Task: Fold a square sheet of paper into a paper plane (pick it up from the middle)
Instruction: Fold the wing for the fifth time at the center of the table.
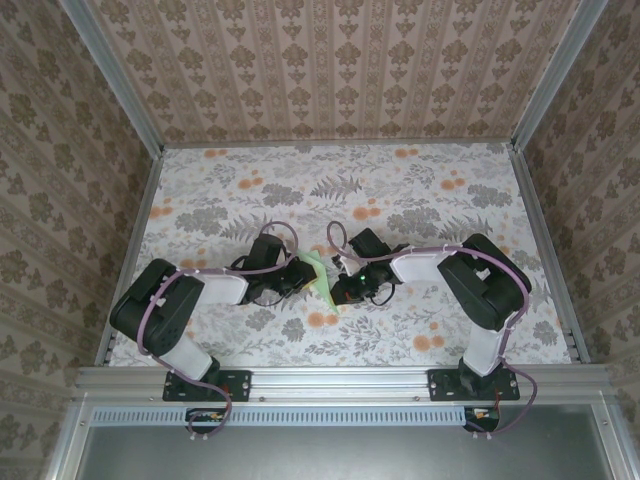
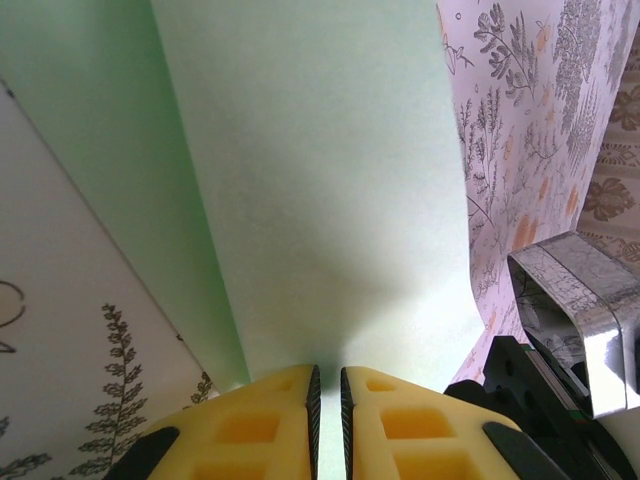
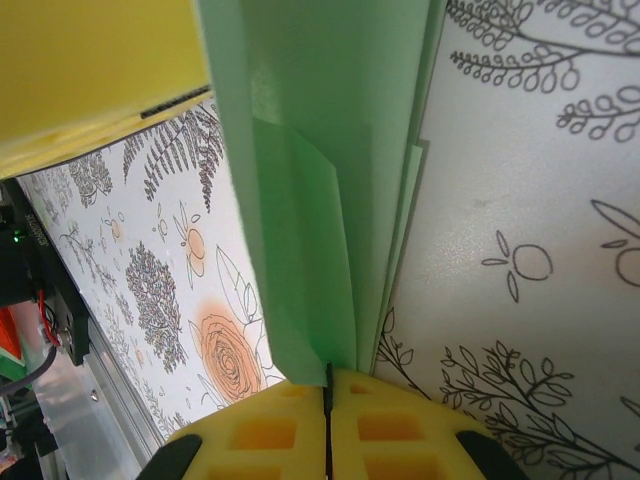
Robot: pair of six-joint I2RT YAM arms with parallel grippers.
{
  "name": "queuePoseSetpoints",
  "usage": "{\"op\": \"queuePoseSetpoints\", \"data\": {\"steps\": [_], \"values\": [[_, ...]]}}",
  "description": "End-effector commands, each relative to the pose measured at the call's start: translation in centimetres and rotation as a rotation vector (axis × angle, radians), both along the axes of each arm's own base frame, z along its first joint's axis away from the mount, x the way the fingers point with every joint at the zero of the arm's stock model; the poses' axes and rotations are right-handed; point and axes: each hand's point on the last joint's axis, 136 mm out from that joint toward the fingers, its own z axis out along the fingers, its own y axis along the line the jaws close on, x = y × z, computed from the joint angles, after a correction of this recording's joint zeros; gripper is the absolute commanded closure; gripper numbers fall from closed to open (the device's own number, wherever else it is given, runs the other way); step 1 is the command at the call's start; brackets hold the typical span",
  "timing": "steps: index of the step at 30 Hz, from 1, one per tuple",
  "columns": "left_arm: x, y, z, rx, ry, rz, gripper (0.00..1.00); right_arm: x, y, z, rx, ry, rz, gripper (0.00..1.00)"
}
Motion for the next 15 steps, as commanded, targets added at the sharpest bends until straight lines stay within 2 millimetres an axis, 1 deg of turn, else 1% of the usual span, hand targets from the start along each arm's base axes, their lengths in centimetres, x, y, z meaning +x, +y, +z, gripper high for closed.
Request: {"op": "queuePoseSetpoints", "data": {"steps": [1,4,8,11,15], "values": [[-0.2,-0.1,0.9,-0.028,-0.019,-0.003,0.84,0.1,0.2,0.2,-0.013,-0.012,0.019,0.92],[-0.1,-0.4,1.6,-0.046,-0.04,-0.013,0.84,0.2,0.3,0.3,-0.013,-0.014,0.021,0.92],[-0.2,-0.9,2.0,-0.053,-0.056,-0.031,0.84,0.2,0.3,0.2,-0.013,-0.008,0.021,0.92],[-0.4,-1.4,1.9,-0.052,-0.055,-0.043,0.84,0.2,0.3,0.2,-0.015,-0.007,0.02,0.92],[-0.4,-1.7,1.1,-0.046,-0.037,-0.045,0.84,0.2,0.3,0.1,-0.017,-0.002,0.021,0.92]]}}
